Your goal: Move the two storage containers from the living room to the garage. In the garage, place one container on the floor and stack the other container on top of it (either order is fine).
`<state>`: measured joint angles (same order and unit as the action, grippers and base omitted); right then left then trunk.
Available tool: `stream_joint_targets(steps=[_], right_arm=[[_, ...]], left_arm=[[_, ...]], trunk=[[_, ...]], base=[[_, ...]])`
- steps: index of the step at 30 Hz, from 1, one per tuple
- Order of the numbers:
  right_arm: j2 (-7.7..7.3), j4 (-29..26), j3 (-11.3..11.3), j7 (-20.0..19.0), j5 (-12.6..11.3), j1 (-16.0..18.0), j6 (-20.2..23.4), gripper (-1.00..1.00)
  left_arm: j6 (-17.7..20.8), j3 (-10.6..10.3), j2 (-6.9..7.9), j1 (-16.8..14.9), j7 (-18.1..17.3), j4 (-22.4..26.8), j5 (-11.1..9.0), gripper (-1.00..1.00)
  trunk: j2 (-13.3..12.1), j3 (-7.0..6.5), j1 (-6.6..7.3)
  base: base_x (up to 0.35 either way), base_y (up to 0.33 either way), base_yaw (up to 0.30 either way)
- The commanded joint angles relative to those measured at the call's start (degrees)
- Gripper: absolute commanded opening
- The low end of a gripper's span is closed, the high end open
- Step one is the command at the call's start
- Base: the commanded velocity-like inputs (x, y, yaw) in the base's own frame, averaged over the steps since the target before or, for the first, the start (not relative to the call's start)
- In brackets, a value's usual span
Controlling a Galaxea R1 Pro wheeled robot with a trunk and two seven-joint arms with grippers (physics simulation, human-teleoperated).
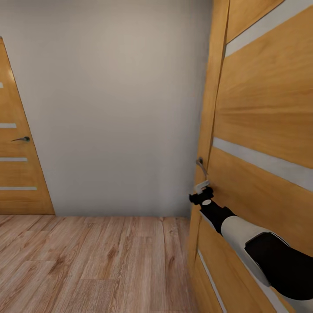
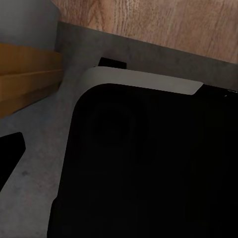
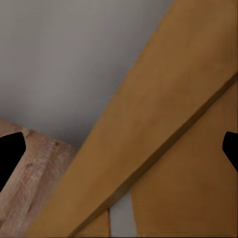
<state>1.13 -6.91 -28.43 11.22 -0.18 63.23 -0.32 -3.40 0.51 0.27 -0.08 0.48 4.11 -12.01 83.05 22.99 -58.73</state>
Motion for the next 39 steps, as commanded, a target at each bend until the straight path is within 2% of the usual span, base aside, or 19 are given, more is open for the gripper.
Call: stream_joint_targets(steps=[1,9,17,23,31,35,39], right_arm=[[-0.44,0.1,-0.1,0.3,0.0,0.0,-0.1,1.0],[-1.72,0.1,0.0,0.8,0.0,0.0,0.1,1.0],[-2.12,0.1,0.1,1.7,0.0,0.0,0.4,1.0],[-3.66,0.1,0.2,1.7,-0.1,0.0,0.4,1.0],[-4.57,0.1,0.2,1.7,-0.1,0.0,0.3,1.0],[-5.86,0.1,0.4,1.7,-0.2,0.0,0.2,1.0],[-6.44,0.1,0.4,1.7,-0.2,0.1,0.0,1.0]], left_arm=[[-0.1,0.0,0.0,0.0,0.0,0.0,-0.3,1.0],[-0.1,0.0,0.0,0.0,0.0,0.0,-0.3,1.0],[-0.1,0.0,0.0,0.0,0.0,0.0,-0.3,1.0],[-0.1,0.0,0.0,0.0,0.0,0.0,-0.3,1.0],[-0.1,0.0,0.0,0.0,0.0,0.0,-0.3,1.0],[-0.1,0.0,0.0,0.0,0.0,0.0,-0.3,1.0],[-0.1,0.0,0.0,0.0,0.0,0.0,-0.3,1.0]], trunk=[[0.0,0.06,0.0],[0.0,0.06,0.0],[0.0,0.06,0.0],[0.0,0.06,0.0],[0.0,0.06,0.0],[0.0,0.06,0.0],[0.0,0.06,0.0]], base=[[0.0,0.0,0.0],[0.0,0.0,0.0],[0.0,0.0,0.0],[0.0,0.0,0.0],[0.0,0.0,0.0],[0.0,0.0,0.0],[0.0,0.0,0.0]])
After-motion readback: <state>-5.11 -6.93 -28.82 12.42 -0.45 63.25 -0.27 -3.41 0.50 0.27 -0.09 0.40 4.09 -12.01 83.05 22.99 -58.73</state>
